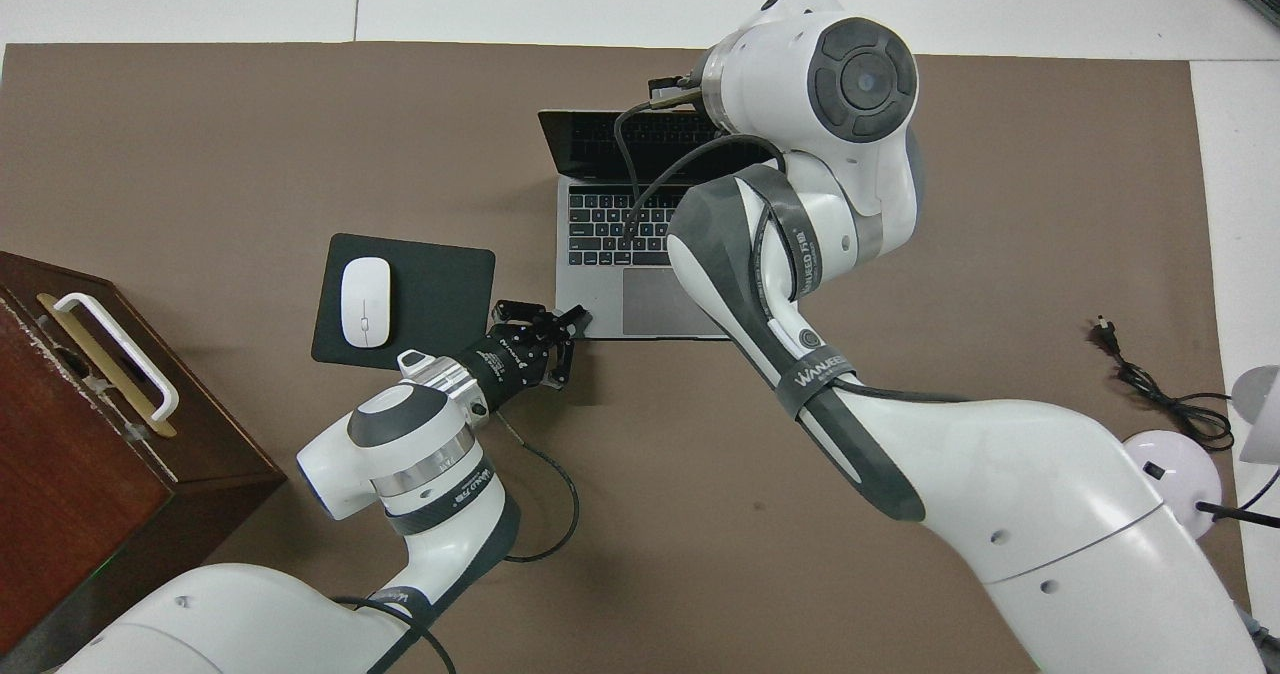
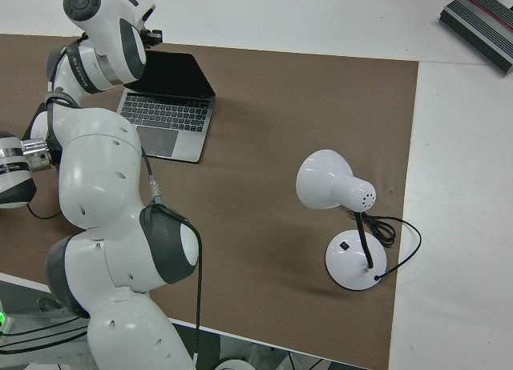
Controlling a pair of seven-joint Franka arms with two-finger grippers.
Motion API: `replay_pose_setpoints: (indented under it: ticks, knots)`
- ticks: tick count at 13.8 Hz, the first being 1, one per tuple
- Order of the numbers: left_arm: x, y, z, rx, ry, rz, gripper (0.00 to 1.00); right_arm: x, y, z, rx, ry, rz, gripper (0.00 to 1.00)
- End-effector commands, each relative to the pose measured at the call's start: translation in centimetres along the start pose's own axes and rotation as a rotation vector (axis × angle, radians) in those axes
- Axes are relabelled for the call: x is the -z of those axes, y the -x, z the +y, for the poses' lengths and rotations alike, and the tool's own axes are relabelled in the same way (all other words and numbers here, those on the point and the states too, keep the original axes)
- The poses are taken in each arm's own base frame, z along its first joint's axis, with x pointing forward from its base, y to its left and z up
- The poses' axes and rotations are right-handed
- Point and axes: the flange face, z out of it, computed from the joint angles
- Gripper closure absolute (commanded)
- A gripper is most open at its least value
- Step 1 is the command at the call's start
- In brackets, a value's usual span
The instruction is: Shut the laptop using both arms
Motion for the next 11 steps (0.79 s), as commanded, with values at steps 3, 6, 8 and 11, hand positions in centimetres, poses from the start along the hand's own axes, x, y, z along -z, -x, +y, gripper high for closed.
replay_pose_setpoints:
  ticks: [3,6,8,11]
  knots:
    - [0.2,-3.3,0.7,-0.017,0.017,-0.006,1.00,-0.4,0.1,0.1,-0.037,-0.011,-0.047,1.00]
    - [0.3,-4.0,0.3,-0.057,0.016,-0.021,1.00,-0.7,0.5,0.1,-0.069,-0.037,-0.089,1.00]
    - [0.1,-4.1,0.2,-0.056,0.011,-0.033,1.00,-0.8,0.7,0.0,-0.069,-0.035,-0.106,1.00]
    - [0.0,-4.7,0.0,-0.044,0.009,-0.049,1.00,-1.0,0.9,0.1,-0.069,-0.032,-0.124,1.00]
